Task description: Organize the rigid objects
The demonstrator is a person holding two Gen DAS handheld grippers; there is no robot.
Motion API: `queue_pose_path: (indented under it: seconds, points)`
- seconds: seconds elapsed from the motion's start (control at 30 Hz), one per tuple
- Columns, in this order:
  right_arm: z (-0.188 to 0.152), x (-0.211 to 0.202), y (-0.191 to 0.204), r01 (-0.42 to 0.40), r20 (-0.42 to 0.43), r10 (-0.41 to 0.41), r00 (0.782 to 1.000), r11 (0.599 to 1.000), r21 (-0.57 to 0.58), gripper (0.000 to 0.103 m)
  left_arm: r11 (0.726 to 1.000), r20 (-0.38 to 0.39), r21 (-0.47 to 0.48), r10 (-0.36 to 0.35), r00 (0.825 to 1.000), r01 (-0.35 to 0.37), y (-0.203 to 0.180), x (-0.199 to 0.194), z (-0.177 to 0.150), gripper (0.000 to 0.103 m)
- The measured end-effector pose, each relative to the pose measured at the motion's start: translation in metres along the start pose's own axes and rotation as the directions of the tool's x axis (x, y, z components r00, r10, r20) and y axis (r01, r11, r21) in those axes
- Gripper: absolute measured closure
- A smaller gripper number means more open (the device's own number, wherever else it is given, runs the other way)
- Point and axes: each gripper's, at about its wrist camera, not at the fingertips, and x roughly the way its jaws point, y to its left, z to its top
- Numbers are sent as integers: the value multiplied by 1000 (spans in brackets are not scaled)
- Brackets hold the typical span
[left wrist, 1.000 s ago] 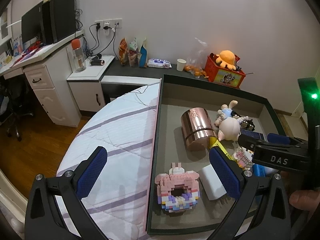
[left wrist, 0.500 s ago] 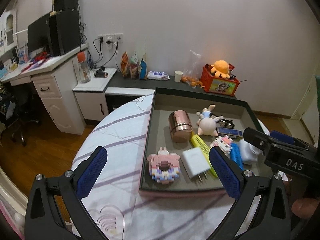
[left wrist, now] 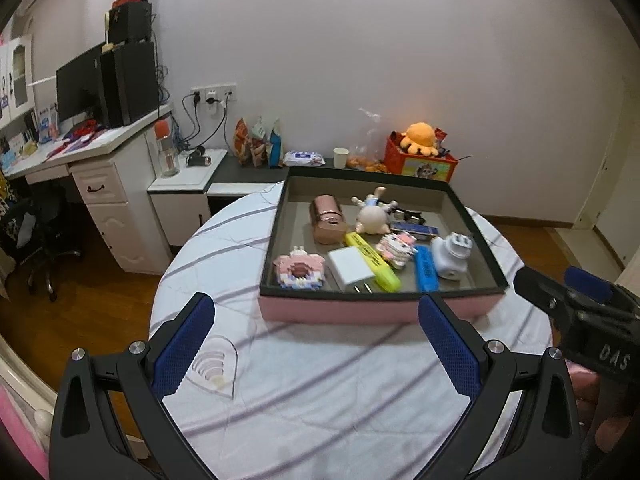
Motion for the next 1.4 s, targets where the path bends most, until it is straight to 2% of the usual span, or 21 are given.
queue_pose_path:
  seconds: [0.23,0.5,0.77,1.4]
  points:
    - [-45,-47,-6,47,27,-47,999,999,-16,5,999,10,22,-26,1000,25,-19,-36,-33,0]
    - [-77,-77,-8,41,48,-41,998,999,3,5,998,29,46,-32,999,31,-26,-62,-51,0]
    - [-79,-90,-4,43,73,-43,996,999,-2,5,1000,40,14,7,999,-7,-14,-70,-53,0]
    - [-73,-93,-3,49,83,-49,995,999,-2,5,999,-4,15,-33,999,33,-17,-63,-48,0]
